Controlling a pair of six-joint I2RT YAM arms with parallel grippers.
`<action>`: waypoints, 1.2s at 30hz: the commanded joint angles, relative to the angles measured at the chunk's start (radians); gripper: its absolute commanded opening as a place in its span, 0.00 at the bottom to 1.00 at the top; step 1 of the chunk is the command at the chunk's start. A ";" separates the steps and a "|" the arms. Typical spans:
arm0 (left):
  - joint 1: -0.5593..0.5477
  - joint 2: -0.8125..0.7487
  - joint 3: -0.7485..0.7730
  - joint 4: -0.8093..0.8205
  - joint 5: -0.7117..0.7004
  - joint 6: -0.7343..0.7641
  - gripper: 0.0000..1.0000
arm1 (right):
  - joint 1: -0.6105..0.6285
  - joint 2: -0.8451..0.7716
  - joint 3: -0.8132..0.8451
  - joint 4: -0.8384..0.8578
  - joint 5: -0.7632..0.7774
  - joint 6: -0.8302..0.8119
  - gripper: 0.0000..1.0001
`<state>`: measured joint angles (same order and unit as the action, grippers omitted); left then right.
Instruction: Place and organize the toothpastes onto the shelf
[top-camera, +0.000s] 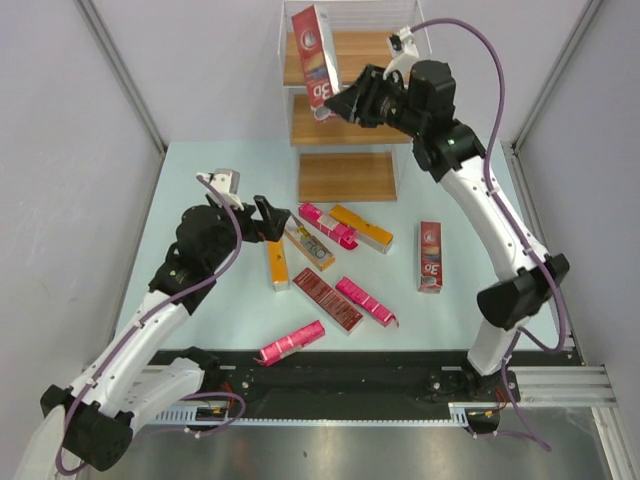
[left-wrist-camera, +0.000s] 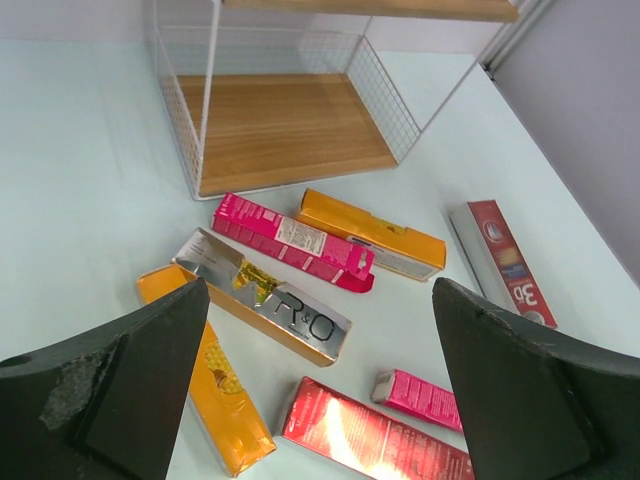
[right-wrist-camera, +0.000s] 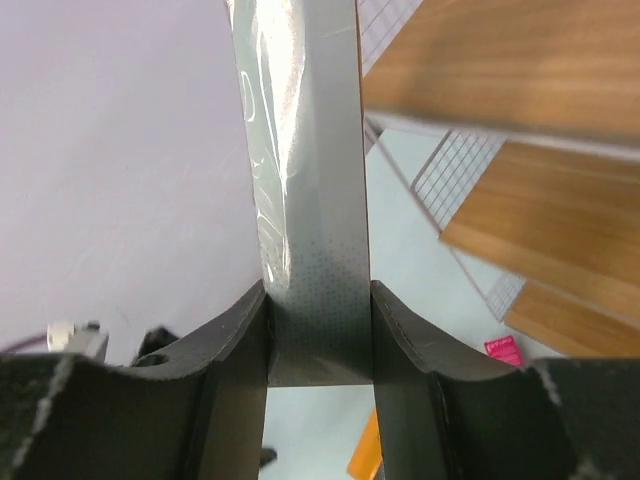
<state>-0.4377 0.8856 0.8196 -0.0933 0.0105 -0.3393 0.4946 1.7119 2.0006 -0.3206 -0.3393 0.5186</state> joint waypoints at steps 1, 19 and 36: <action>-0.007 0.006 0.049 0.001 0.069 0.031 1.00 | -0.030 0.124 0.240 -0.029 0.040 0.078 0.12; -0.009 0.016 0.081 -0.022 0.065 0.034 1.00 | -0.136 0.459 0.561 0.156 -0.175 0.482 0.15; -0.009 0.021 0.052 -0.010 0.072 0.031 1.00 | -0.145 0.465 0.494 0.219 -0.198 0.537 0.49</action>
<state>-0.4412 0.9146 0.8658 -0.1223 0.0643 -0.3294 0.3588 2.1826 2.4866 -0.1944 -0.5056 1.0332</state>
